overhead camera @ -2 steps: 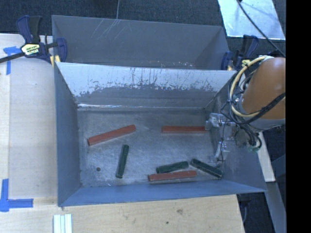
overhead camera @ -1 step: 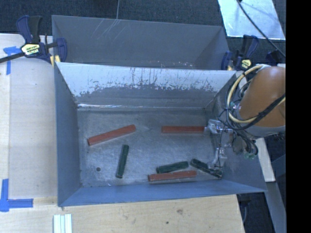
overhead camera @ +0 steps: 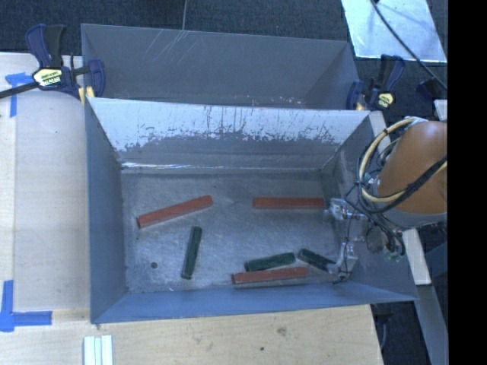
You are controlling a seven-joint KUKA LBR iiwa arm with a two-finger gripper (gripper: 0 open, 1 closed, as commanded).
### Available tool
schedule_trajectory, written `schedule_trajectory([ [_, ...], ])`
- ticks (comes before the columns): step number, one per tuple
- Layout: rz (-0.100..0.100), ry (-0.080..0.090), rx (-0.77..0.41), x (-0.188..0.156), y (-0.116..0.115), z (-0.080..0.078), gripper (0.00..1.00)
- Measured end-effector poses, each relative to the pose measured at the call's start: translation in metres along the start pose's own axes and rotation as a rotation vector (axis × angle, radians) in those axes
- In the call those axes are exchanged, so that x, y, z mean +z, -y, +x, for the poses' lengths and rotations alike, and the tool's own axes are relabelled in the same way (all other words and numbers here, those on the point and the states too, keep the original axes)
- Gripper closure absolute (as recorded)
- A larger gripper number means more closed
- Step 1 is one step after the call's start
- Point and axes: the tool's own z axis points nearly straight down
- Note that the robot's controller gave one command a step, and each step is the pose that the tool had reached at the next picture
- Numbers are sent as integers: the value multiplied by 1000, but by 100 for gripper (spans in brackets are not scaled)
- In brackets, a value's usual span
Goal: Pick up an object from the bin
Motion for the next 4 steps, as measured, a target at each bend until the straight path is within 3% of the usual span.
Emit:
schedule_trajectory([
  [1, 0, -1, 237, 34, 1, 3, 0],
  [2, -1, -3, 42, 42, -13, 8, 100],
  [4, 0, -1, 41, 40, -13, 8, 100],
])
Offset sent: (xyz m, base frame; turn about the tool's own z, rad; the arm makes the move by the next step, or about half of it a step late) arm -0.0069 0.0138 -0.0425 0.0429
